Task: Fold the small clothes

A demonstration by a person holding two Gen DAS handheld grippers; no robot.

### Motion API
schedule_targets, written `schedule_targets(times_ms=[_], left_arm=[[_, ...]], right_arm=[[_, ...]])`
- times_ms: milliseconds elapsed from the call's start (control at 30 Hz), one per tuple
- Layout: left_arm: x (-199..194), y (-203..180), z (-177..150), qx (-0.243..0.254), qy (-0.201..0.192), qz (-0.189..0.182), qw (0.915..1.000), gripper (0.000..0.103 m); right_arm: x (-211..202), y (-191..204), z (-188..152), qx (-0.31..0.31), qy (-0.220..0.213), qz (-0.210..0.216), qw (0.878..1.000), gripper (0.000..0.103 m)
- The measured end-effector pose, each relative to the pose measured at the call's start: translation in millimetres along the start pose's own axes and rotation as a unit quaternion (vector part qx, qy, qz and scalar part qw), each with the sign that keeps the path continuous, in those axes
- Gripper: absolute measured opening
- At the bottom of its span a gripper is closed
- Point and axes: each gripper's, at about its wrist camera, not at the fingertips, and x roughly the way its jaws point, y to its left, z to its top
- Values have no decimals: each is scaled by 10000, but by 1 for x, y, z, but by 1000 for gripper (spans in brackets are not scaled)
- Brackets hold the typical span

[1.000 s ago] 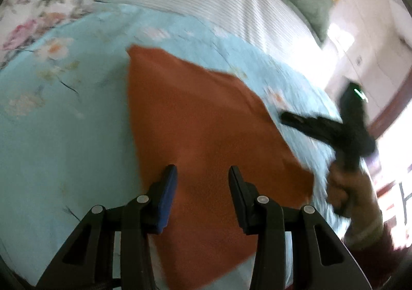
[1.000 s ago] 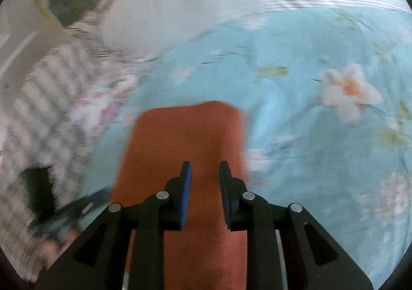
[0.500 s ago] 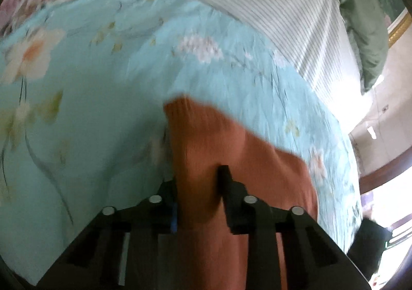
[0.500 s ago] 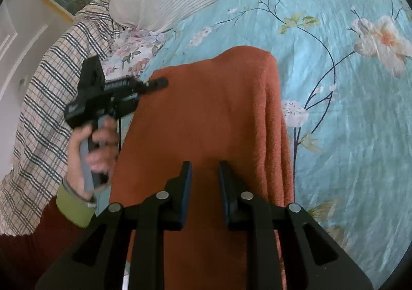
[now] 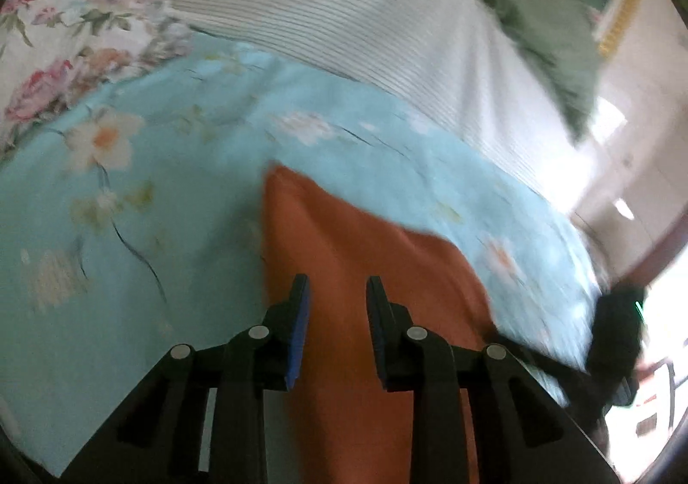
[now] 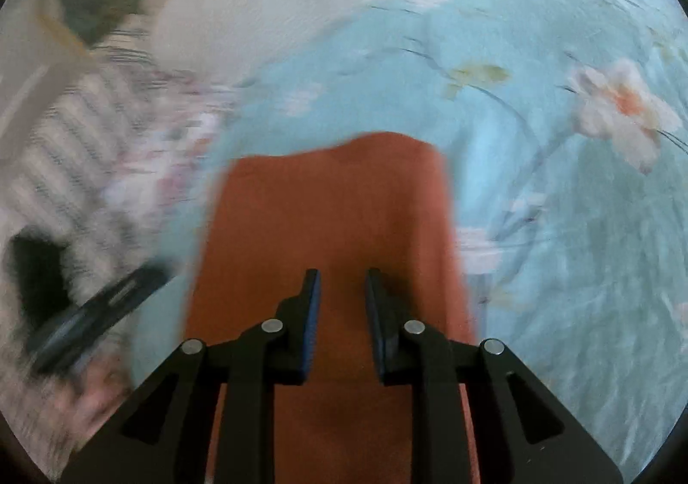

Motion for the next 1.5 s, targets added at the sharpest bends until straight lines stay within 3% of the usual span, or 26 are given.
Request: schedule_targets(times_ms=[33,67,133,233,267,300,433,667,733,800,933,1100,1333,1433,1500], left_arm=[[-3,-8,-14,62,54,-209,9997,26],[-4,-13,-22,102,117,-354,9993,26],[-4,-21,-44,189,337,-525,9979,25],[14,-22,-66,300,657,-112,9973,24],[20,-18,-70,229,718,-50,9971,17],[25,-12,-72,88,737,-1,9972,9],[29,-3,-66,-273,706,-61,9971,7],[-5,-21,-85,-85,553,-7,9984,5],[-20,-27,-99,37,524,-58,9986,5],[-29,-28,-112,108,525,-95,9985,6],[-23,-21,-134,62,609,-65,9981,5],[-24,-26,-137,239,496,102,9984,5],[-26,-16,-140,-40,512,-87,9986,5],[-26,-24,-111,49,351,14,9994,6],[-19,-24,-86,49,257,112,9996,15]], right_arm=[[4,-6,1,45,-25,-125,9999,3],[9,-15,1,77,-61,-347,9993,0],[10,-27,1,206,-135,-265,9993,0],[7,-29,3,230,-125,-278,9993,0],[7,-29,3,214,-136,-296,9992,0],[7,-31,3,251,-158,-280,9992,0],[1,-34,3,393,-176,-121,9990,0],[-57,2,-38,-299,-155,251,9991,4],[-62,1,-54,-440,-33,130,9989,4],[-54,-9,-67,-499,148,-248,9983,3],[-49,-27,-72,-208,75,-103,9997,0],[-53,-21,-71,-270,40,-185,9995,0],[-68,-6,-72,-353,-138,-18,9993,4],[-64,7,-70,-527,-107,14,9986,4],[-54,6,-72,-524,10,-160,9985,4]])
